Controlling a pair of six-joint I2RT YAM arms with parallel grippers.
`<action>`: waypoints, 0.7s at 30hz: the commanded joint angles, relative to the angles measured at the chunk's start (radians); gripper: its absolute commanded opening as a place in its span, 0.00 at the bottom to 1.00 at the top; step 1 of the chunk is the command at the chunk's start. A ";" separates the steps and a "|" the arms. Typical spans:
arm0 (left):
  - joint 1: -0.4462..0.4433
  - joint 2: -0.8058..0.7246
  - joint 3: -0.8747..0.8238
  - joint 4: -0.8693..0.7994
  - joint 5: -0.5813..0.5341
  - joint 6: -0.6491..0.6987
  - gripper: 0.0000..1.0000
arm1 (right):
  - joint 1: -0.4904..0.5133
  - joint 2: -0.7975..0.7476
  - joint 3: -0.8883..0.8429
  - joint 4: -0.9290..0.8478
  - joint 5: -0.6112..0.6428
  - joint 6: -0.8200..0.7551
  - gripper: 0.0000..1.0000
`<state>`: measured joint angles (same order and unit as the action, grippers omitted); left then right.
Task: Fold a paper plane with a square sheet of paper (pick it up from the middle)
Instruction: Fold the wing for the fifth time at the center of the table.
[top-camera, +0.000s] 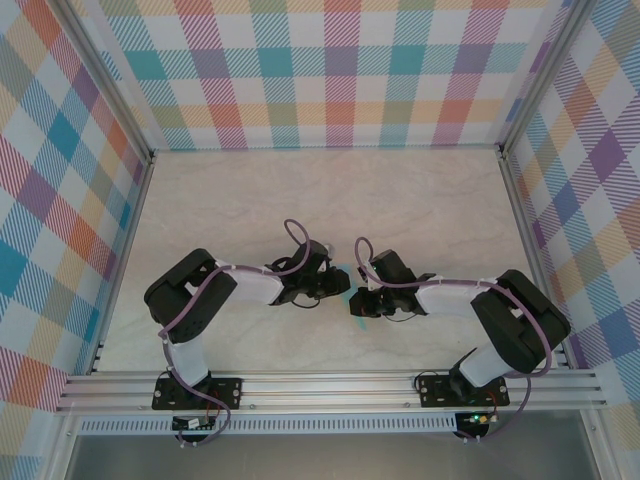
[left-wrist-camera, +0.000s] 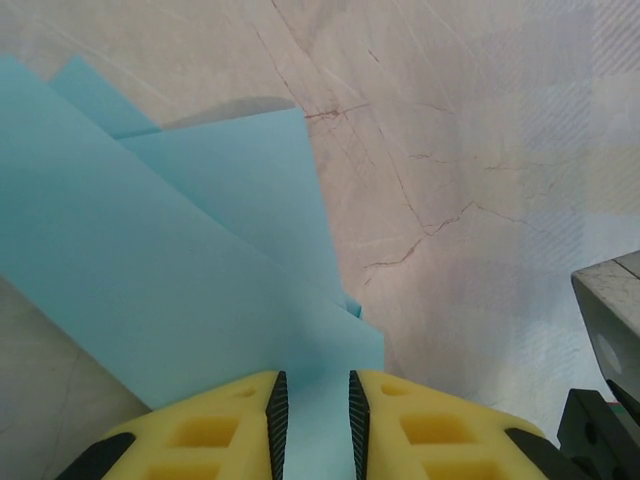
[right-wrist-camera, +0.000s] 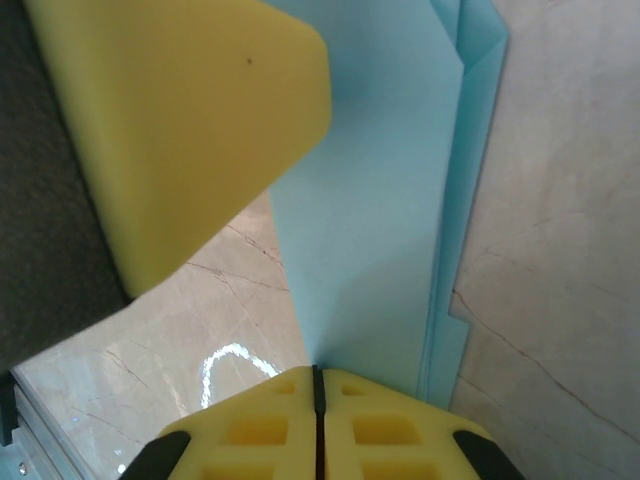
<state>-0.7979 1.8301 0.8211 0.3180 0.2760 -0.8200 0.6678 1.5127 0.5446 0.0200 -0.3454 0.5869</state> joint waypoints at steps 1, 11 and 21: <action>-0.009 0.099 -0.016 0.001 -0.063 0.001 0.25 | 0.000 -0.019 -0.022 -0.152 -0.009 -0.001 0.10; -0.009 0.075 0.005 -0.079 -0.078 0.027 0.22 | 0.000 -0.121 0.085 -0.242 -0.055 0.007 0.14; -0.007 0.079 0.015 -0.097 -0.075 0.034 0.22 | 0.000 0.024 0.028 -0.179 -0.109 0.015 0.13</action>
<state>-0.7971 1.8301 0.8352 0.2806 0.2672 -0.8150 0.6678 1.5352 0.6071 -0.1600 -0.4324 0.5919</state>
